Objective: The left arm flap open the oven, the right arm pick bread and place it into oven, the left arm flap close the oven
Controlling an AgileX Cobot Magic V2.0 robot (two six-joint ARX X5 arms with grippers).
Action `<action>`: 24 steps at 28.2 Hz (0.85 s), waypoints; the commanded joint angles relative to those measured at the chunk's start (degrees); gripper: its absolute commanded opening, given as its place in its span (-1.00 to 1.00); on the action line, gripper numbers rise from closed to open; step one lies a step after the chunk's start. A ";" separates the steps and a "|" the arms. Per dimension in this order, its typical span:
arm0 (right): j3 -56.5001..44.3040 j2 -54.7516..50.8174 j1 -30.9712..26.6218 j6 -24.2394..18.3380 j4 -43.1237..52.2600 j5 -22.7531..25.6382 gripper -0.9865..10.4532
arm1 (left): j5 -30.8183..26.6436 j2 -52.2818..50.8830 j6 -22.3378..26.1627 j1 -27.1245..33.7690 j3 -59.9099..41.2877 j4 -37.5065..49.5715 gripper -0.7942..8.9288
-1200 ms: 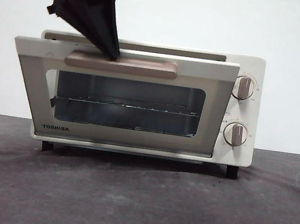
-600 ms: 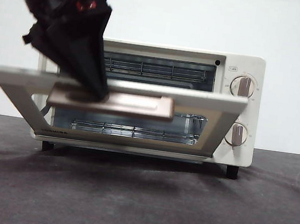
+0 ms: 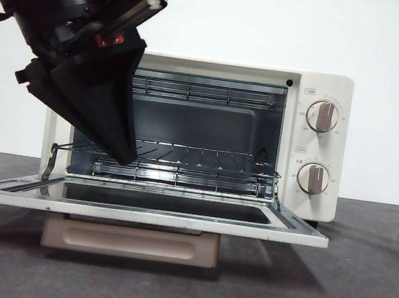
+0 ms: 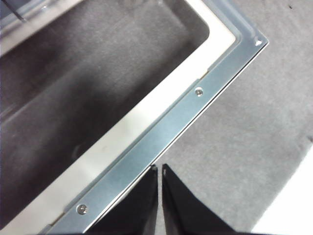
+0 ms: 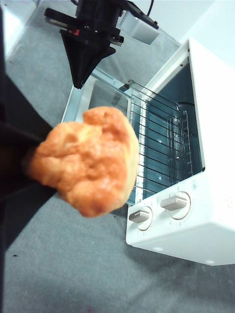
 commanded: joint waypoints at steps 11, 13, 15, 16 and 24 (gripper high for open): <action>0.79 11.34 7.19 1.36 10.45 -9.79 -0.77 | -0.52 -23.28 -1.62 -0.59 6.82 -11.93 -0.80; 0.79 13.86 10.34 3.21 13.90 -7.74 -0.77 | -2.51 -26.45 -2.08 -0.57 7.80 -13.33 -0.80; 0.79 16.61 14.08 4.81 17.27 -4.07 -0.77 | -4.59 -29.42 -2.34 -0.57 8.46 -14.86 -0.80; 0.79 18.03 16.02 5.57 18.78 -2.19 -0.77 | -5.33 -30.91 -2.91 -0.57 8.63 -15.67 -0.80; 0.79 32.15 27.30 11.34 34.53 6.88 -0.77 | -5.79 -39.12 -4.85 -0.52 8.74 -20.41 -0.80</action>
